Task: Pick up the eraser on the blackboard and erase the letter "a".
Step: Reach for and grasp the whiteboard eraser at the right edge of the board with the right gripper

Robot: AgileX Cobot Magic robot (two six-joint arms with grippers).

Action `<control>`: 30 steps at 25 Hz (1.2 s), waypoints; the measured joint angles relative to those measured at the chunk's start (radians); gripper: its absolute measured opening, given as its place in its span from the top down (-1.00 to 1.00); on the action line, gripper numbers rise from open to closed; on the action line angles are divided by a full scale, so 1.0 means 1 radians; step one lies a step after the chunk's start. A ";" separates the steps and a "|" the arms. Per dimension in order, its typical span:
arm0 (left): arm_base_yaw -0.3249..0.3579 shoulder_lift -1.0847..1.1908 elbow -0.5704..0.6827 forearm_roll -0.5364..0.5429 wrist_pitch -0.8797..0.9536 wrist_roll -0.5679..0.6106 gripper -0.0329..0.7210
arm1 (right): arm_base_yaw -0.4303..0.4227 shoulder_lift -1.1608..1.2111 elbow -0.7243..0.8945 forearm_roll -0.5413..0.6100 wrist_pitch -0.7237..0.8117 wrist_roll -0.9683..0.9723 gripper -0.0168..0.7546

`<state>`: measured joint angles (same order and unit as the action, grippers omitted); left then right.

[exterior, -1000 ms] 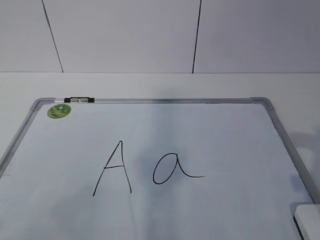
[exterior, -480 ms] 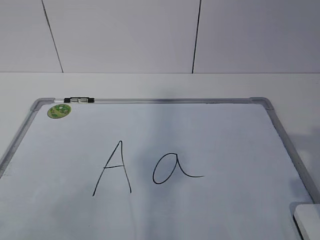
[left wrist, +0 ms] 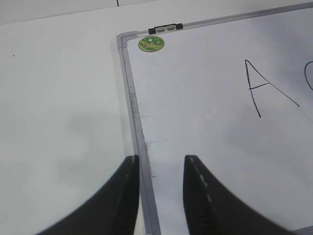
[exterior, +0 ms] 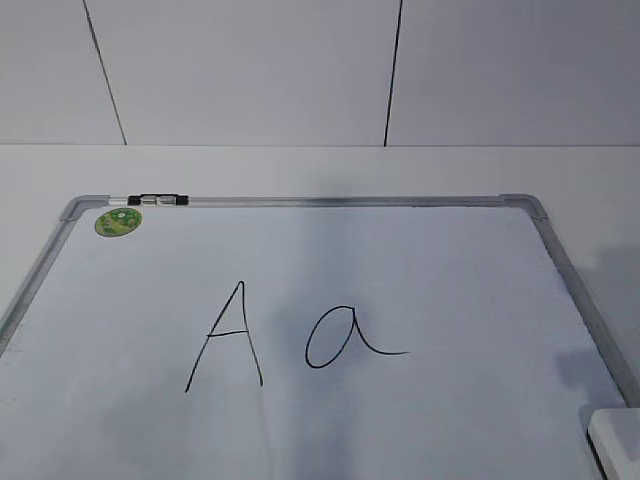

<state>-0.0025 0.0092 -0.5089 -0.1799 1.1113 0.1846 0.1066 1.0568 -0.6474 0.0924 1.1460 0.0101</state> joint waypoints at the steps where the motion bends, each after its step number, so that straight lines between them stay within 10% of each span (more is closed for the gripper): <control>1: 0.000 0.000 0.000 0.000 0.000 0.000 0.29 | 0.015 0.000 0.000 -0.005 -0.004 0.019 -0.58; 8: 0.000 0.000 0.000 0.000 0.000 0.000 0.29 | 0.131 0.000 0.000 -0.075 -0.024 0.159 -0.58; 30: 0.000 0.000 0.000 0.000 0.000 0.000 0.29 | 0.134 0.011 0.093 -0.066 -0.147 0.162 -0.61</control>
<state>-0.0025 0.0092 -0.5089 -0.1799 1.1113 0.1846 0.2403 1.0679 -0.5545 0.0260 0.9992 0.1722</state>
